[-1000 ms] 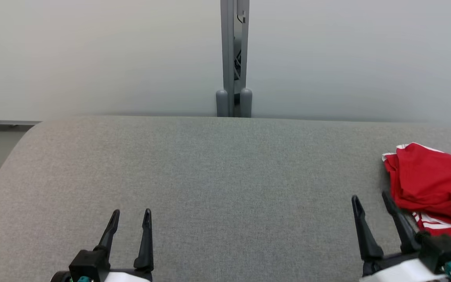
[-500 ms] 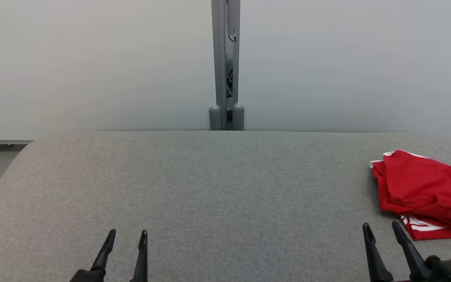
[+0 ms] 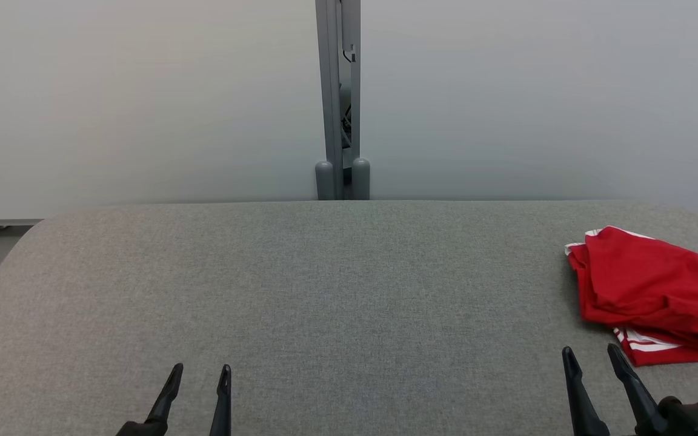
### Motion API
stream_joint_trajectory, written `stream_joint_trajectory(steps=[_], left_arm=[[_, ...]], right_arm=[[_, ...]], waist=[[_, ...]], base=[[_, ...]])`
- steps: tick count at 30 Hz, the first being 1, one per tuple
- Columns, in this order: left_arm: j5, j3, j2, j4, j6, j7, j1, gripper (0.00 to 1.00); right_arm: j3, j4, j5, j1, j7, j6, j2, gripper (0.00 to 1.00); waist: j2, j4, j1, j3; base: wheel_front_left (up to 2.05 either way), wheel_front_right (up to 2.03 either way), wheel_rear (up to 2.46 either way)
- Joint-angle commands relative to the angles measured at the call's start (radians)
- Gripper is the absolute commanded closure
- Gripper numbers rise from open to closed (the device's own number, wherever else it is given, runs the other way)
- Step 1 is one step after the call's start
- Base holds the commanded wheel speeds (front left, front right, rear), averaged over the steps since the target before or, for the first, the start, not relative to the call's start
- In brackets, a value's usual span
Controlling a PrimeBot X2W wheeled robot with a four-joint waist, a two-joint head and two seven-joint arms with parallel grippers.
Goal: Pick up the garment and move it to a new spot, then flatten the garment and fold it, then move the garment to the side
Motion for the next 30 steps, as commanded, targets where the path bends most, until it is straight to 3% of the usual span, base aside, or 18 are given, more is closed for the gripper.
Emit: stream_joint_trajectory(steps=[1, 2, 6, 30], left_arm=[[0.006, 0.003, 0.003, 0.002, -0.005, -0.004, -0.013, 0.00], [0.003, 0.000, -0.001, 0.002, -0.003, 0.000, 0.000, 1.00], [-0.006, -0.002, -0.008, 0.037, -0.005, 0.008, 0.013, 1.00], [-0.443, 0.048, -0.007, 0.035, -0.048, 0.084, -0.069, 1.00]], right_arm=[[-0.005, 0.006, 0.004, 0.004, -0.005, 0.000, -0.003, 0.00], [-0.002, 0.004, 0.002, 0.000, 0.000, 0.000, 0.000, 1.00], [0.000, 0.035, 0.010, 0.015, 0.006, 0.000, 0.008, 1.00], [-0.059, 0.079, 0.428, -0.093, 0.143, 0.000, -0.006, 1.00]], waist=[[-0.0001, 0.000, 0.0000, 0.000], [-0.0001, -0.001, 0.0000, 0.000], [-0.0001, -0.001, 0.0000, 0.001], [-0.0001, -0.006, 0.0000, 0.025]], base=[[0.00, 0.00, 0.00], [0.00, 0.00, 0.00], [0.00, 0.00, 0.00], [0.00, 0.00, 0.00]])
